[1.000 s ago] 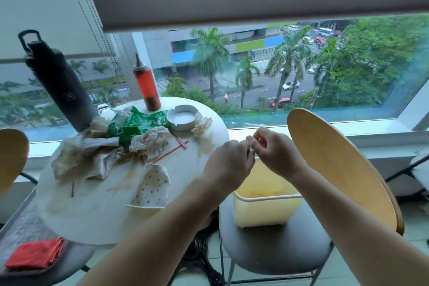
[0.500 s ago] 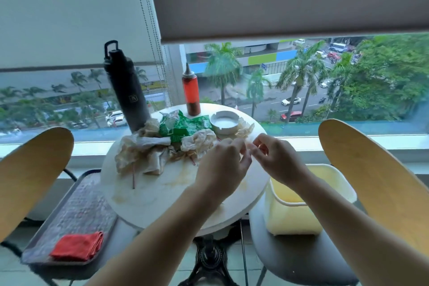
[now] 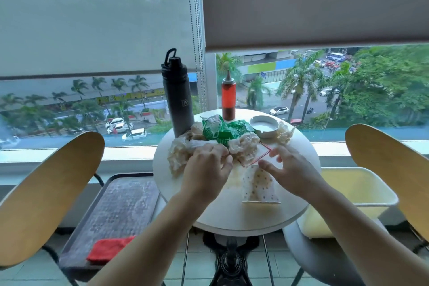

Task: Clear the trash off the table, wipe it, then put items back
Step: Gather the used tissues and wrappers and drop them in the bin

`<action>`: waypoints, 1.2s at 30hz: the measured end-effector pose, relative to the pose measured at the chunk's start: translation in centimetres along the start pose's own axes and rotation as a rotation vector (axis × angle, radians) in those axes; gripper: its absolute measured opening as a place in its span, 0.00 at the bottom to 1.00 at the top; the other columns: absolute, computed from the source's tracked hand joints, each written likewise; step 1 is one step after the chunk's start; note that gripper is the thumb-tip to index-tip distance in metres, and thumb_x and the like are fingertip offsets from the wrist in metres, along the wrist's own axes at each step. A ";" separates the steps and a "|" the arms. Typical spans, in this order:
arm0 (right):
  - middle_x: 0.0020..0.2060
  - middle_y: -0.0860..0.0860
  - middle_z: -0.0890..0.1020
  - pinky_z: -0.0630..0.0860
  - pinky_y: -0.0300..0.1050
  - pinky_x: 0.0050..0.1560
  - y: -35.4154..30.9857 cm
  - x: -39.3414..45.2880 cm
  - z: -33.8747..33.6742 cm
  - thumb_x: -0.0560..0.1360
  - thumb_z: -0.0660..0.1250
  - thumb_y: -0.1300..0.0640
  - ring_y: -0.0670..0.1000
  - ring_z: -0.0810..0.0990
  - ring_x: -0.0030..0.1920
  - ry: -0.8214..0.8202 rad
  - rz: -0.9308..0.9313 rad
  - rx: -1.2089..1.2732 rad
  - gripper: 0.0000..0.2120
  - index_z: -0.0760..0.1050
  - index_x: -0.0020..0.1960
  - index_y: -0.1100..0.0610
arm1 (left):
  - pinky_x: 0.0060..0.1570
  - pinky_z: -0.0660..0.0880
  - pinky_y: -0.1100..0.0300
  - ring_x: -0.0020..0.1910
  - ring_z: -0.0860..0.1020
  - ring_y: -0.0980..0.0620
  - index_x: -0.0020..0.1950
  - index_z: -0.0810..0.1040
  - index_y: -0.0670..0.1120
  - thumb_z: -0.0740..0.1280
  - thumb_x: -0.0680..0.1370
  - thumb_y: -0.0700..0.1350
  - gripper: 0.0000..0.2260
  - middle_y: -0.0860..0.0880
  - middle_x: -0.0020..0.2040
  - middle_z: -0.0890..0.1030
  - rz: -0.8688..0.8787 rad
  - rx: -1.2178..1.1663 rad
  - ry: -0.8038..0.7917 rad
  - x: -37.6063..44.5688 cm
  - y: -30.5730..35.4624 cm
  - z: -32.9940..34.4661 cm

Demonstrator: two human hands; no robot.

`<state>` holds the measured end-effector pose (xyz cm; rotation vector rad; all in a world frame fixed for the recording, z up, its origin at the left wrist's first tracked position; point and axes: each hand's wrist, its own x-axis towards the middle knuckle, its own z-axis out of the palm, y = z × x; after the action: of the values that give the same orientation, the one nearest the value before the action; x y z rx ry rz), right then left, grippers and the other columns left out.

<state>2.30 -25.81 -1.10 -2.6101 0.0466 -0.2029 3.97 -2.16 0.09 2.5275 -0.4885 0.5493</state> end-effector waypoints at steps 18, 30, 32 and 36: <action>0.49 0.49 0.81 0.77 0.43 0.41 -3.4 0.6 0.8 0.60 0.71 0.26 0.48 0.81 0.46 -0.258 0.160 0.111 0.34 0.75 0.57 0.47 | 0.71 0.67 0.44 0.71 0.65 0.39 0.73 0.71 0.48 0.66 0.79 0.52 0.22 0.43 0.71 0.66 -0.301 0.132 0.011 1.2 -9.6 0.3; 0.53 0.48 0.80 0.80 0.50 0.52 -2.8 2.8 -0.2 0.59 0.72 0.27 0.49 0.80 0.51 -0.278 0.084 0.269 0.37 0.78 0.58 0.50 | 0.64 0.70 0.48 0.63 0.72 0.38 0.78 0.66 0.45 0.68 0.77 0.46 0.29 0.40 0.64 0.75 -0.372 0.143 -0.084 2.3 -10.3 1.8; 0.51 0.45 0.79 0.80 0.50 0.52 -3.0 2.9 -0.5 0.60 0.71 0.28 0.48 0.79 0.51 -0.263 0.056 0.282 0.36 0.78 0.58 0.50 | 0.63 0.70 0.49 0.62 0.71 0.39 0.77 0.67 0.43 0.67 0.78 0.45 0.27 0.39 0.62 0.76 -0.383 0.137 -0.092 2.3 -10.0 1.6; 0.50 0.44 0.78 0.75 0.41 0.42 -3.4 2.9 -0.8 0.61 0.72 0.30 0.43 0.77 0.48 -0.233 0.048 0.311 0.36 0.79 0.61 0.51 | 0.61 0.71 0.49 0.61 0.73 0.39 0.77 0.68 0.43 0.65 0.79 0.41 0.25 0.38 0.59 0.77 -0.396 0.092 -0.082 2.2 -10.0 1.6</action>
<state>4.97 -23.51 1.68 -2.3028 -0.0042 0.1044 10.69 4.56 -4.11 2.6443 0.0156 0.3251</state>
